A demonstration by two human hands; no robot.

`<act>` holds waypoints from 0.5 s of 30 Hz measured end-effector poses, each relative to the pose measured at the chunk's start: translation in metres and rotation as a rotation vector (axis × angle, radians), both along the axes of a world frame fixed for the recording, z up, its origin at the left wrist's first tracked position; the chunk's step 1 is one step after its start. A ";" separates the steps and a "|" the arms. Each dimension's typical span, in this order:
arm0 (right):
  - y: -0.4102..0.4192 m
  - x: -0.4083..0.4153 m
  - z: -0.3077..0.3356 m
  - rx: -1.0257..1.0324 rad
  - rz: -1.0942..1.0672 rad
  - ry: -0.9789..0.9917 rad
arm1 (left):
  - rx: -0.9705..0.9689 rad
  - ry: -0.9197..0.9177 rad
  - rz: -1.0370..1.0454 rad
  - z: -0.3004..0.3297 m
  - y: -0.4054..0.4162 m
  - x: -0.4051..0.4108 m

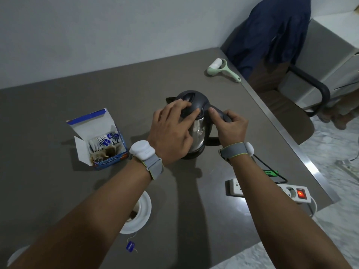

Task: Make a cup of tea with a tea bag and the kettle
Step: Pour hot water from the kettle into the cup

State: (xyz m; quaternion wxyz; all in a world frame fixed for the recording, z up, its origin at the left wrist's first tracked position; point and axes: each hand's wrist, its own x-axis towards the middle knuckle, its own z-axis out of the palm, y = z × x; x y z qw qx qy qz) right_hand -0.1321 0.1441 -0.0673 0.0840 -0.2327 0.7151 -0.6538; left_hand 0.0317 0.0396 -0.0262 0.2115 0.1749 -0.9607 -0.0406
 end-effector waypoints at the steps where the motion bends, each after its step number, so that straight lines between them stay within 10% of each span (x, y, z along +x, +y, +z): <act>1: 0.001 0.003 0.004 0.000 0.009 0.002 | 0.001 0.021 0.003 0.002 0.001 0.006; 15: 0.016 0.062 0.035 0.069 0.206 0.136 | 0.418 0.164 0.372 -0.086 0.008 0.209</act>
